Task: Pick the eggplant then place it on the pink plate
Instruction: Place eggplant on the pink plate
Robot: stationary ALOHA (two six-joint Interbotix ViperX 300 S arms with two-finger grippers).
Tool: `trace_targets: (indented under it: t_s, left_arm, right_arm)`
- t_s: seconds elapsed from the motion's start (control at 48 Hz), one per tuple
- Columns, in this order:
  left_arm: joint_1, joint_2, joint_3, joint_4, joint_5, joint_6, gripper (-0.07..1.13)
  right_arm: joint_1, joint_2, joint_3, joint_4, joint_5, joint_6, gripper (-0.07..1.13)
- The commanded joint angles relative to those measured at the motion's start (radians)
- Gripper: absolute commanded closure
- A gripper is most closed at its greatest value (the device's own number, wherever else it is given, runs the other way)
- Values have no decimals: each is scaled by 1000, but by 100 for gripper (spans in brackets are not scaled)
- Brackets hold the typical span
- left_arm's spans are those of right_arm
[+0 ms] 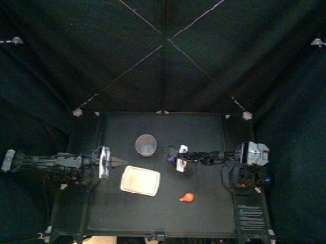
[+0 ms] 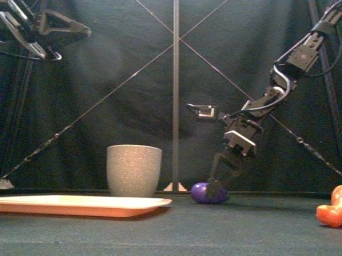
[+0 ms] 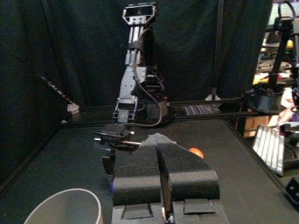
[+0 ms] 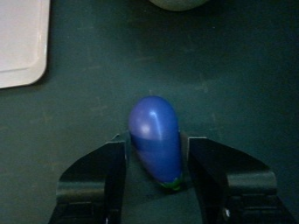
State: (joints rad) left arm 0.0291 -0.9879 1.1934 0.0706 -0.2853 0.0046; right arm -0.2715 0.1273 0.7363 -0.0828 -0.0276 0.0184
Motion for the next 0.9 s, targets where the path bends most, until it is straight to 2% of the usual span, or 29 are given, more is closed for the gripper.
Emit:
trace_targets:
  t_s: [0.021,0.25,0.479,0.708,0.896]
  left_arm:
    - [0,3,-12,3,-3,0,109]
    - [2,3,-11,3,-5,0,109]
    - [0,3,-11,3,-5,0,109]
    - [0,2,-11,3,-5,0,109]
    - [0,-3,-9,3,-5,0,109]
  right_arm:
    - [2,-14,-20,15,3,-2,38]
    - [44,-60,-91,18,26,-2,37]
    - [176,-66,-236,6,41,-11,37]
    - [293,48,-387,-34,31,-9,37]
    - [310,160,-500,-44,41,0,37]
